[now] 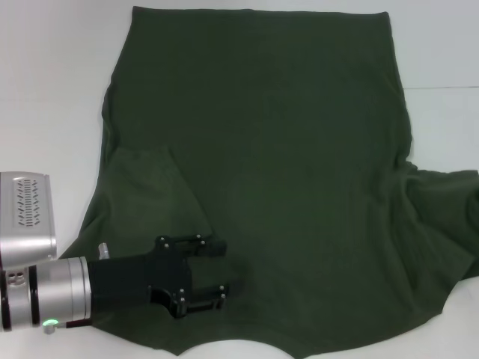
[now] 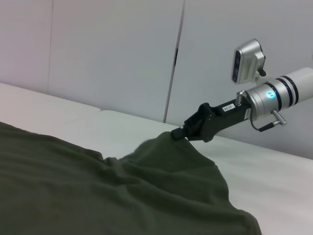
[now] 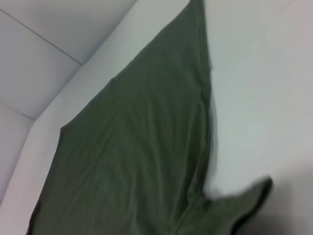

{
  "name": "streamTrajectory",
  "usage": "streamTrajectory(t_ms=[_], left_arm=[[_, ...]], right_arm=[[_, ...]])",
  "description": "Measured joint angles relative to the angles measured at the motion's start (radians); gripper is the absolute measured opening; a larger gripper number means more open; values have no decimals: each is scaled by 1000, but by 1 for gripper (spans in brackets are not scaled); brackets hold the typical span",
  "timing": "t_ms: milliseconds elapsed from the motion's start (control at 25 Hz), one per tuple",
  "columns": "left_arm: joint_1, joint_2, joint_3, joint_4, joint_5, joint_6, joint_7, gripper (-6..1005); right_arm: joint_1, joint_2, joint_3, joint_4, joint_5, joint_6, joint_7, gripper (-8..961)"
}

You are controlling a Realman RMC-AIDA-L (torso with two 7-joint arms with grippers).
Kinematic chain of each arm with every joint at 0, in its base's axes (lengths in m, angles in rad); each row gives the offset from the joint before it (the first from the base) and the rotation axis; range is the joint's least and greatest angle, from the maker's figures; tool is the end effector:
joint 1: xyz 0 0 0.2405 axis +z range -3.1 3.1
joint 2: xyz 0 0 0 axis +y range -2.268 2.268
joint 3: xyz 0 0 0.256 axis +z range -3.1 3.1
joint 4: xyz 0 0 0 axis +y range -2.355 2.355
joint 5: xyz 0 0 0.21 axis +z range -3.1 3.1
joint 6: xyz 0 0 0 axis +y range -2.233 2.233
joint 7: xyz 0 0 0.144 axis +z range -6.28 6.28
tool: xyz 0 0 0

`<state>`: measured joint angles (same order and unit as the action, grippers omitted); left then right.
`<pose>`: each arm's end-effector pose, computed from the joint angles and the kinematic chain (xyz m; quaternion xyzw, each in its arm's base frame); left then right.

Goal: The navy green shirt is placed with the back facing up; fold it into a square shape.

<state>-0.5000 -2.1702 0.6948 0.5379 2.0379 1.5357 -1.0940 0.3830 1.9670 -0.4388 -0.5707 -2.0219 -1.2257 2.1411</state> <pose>-0.2593 0.2939 -0.0602 -0.9509 -0.1482 -0.2521 0.1009 0.3877 0.3165 0.0728 -0.6327 0.6567 0.2990 0.2812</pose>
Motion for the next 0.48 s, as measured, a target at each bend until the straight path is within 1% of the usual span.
streamTrajectory(t_ms=[320, 480], left_arm=[[0, 1, -7, -11, -1, 1, -11, 666], [0, 1, -8, -11, -1, 0, -12, 667]], right_arm=[[20, -21, -9, -8, -1, 25, -15, 16], [32, -23, -12, -8, -1, 33, -40, 17]])
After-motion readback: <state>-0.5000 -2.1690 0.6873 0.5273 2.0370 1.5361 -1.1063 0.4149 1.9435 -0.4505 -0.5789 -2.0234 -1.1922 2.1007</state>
